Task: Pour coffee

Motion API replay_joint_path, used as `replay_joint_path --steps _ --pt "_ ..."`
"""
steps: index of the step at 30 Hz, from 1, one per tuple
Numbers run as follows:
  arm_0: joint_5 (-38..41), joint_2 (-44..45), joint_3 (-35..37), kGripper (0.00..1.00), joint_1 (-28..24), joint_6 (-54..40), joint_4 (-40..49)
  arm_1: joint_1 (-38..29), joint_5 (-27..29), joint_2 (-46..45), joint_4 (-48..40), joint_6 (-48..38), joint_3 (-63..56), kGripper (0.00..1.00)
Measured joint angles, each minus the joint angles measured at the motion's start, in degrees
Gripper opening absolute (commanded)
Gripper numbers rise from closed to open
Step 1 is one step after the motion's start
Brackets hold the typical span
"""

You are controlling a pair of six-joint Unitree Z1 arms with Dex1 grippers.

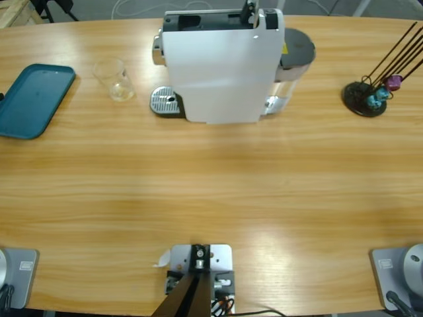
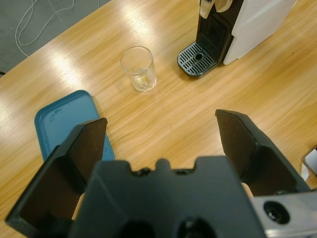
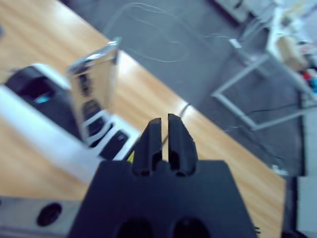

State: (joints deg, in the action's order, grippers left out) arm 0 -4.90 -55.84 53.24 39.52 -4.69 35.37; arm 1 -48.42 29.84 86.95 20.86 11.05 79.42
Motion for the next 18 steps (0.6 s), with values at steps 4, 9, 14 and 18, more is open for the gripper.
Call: replay_joint_path --steps 4,9,14,18 --pt "0.0 0.0 -0.1 0.951 0.0 0.0 -0.1 -1.9 6.5 3.4 -4.1 1.5 -0.3 0.000" --pt "0.0 0.0 -0.1 0.951 0.0 0.0 -0.1 -4.3 9.3 5.2 -4.6 2.5 -0.3 0.000" --pt "0.0 0.0 -0.1 0.950 0.0 0.0 -0.3 -6.6 9.6 6.2 -4.7 3.0 0.4 0.000" --pt "0.0 0.0 -0.2 0.950 0.0 -0.1 -0.3 -7.8 9.8 8.0 -4.7 3.5 3.3 0.000"
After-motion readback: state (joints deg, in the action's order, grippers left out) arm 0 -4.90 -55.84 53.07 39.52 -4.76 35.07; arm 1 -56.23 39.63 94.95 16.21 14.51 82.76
